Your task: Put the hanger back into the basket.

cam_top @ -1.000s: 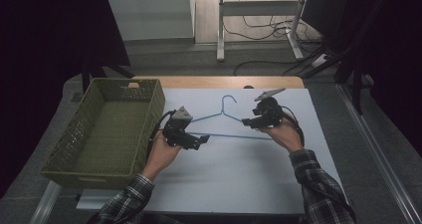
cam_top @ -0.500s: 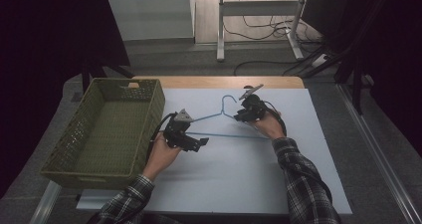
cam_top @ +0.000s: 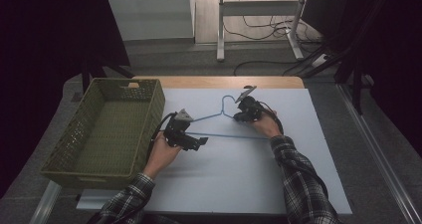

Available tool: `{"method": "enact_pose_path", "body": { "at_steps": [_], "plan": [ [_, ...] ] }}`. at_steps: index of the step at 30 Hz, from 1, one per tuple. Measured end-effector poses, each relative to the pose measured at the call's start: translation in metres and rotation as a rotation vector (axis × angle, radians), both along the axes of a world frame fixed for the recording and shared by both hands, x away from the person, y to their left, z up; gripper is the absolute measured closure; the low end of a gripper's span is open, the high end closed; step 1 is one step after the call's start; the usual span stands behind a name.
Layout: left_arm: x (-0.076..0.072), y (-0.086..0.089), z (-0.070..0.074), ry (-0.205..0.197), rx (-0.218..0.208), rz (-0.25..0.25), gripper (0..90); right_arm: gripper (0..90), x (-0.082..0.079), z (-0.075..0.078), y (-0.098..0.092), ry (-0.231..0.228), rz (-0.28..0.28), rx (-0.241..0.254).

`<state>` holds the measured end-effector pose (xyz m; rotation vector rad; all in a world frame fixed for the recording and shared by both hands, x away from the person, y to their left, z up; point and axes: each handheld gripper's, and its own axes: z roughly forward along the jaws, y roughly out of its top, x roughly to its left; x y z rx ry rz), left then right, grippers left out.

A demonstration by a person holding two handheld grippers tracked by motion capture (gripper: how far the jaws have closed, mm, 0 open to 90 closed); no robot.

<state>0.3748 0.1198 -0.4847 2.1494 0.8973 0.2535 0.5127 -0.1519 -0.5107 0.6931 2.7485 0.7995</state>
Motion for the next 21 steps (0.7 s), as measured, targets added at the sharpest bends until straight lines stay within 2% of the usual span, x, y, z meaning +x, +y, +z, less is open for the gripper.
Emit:
{"method": "enact_pose_path", "body": {
  "at_steps": [6,9,12,15,17,21],
  "plan": [
    [0.006,-0.001,0.004,0.017,-0.002,0.017,2.0,86.0,-0.005,0.008,0.001,-0.044,0.024,-0.002],
    [0.013,-0.006,0.006,0.013,0.040,0.019,2.2,86.1,-0.007,0.014,0.000,-0.056,0.031,0.008],
    [0.027,-0.008,0.006,0.018,0.046,0.039,2.8,86.1,-0.011,0.018,0.000,-0.069,0.035,0.008],
    [0.041,-0.011,0.006,0.003,0.075,0.065,6.9,86.1,-0.014,0.021,-0.001,-0.080,0.038,0.013],
    [0.050,-0.013,0.005,-0.008,0.088,0.072,12.9,86.1,-0.017,0.023,0.000,-0.084,0.033,0.019],
    [0.065,-0.014,0.001,-0.005,0.085,0.066,22.7,86.0,-0.021,0.028,0.000,-0.098,0.035,0.031]
  ]
}}
